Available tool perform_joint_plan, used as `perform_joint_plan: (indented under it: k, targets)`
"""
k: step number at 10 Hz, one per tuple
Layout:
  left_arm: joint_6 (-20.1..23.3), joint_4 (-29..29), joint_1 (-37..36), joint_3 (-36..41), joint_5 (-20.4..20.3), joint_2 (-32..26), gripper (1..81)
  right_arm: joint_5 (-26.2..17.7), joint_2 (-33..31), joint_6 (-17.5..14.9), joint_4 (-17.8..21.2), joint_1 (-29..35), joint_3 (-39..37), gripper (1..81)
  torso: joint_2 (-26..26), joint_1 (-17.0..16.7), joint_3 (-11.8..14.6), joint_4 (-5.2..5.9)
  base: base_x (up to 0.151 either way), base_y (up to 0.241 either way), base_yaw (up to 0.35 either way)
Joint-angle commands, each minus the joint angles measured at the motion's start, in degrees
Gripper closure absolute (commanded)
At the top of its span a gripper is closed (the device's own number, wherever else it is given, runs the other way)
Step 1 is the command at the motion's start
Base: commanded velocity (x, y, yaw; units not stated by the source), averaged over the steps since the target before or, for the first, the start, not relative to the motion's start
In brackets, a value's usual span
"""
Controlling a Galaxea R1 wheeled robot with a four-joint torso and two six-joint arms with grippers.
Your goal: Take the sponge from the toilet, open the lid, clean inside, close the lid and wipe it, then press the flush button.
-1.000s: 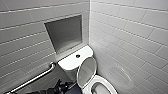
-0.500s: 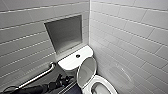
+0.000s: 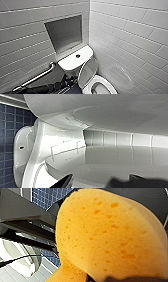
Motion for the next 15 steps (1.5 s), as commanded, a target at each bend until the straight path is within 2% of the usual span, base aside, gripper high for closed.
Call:
perform_joint_plan:
  k: [1,2,4,6,8,10,15]
  targets:
    - [0.68,0.52,-5.15,3.42,4.75,-0.08,1.0,-4.19,-1.57,0.29,-0.94,-0.17,1.12,81.1,0.0,0.0,0.0,0.0,0.0,0.0,0.0]
    - [1.2,1.56,-4.45,4.92,5.98,-0.25,1.0,-4.19,-1.66,0.38,-0.94,0.19,1.12,81.1,0.0,0.0,0.0,0.0,0.0,0.0,0.0]
    - [1.82,9.49,-0.77,9.23,11.7,-1.75,1.0,-4.28,-1.66,0.64,-0.68,1.06,1.03,81.1,0.0,0.0,-0.02,0.0,0.0,0.0,0.0]
    - [1.82,20.65,6.08,17.32,14.16,-8.69,1.0,-4.46,-1.66,0.64,-0.68,1.41,0.95,81.1,0.0,0.0,0.0,0.0,0.0,0.0,0.0]
    - [1.82,29.7,14.88,22.68,14.51,-15.37,1.0,-4.28,-1.31,0.64,-0.68,1.33,0.16,81.1,0.0,0.0,0.0,0.0,0.0,0.0,0.0]
    - [1.82,37.09,25.06,21.98,13.46,-17.83,1.0,-4.19,-1.58,0.64,-0.68,0.89,0.24,81.1,0.0,0.0,0.0,0.0,0.0,0.0,0.0]
    - [1.82,45.08,38.96,16.09,13.37,-16.6,1.0,-2.79,-4.12,2.75,0.29,1.94,2.62,81.1,0.0,0.0,0.0,0.0,0.0,0.0,0.0]
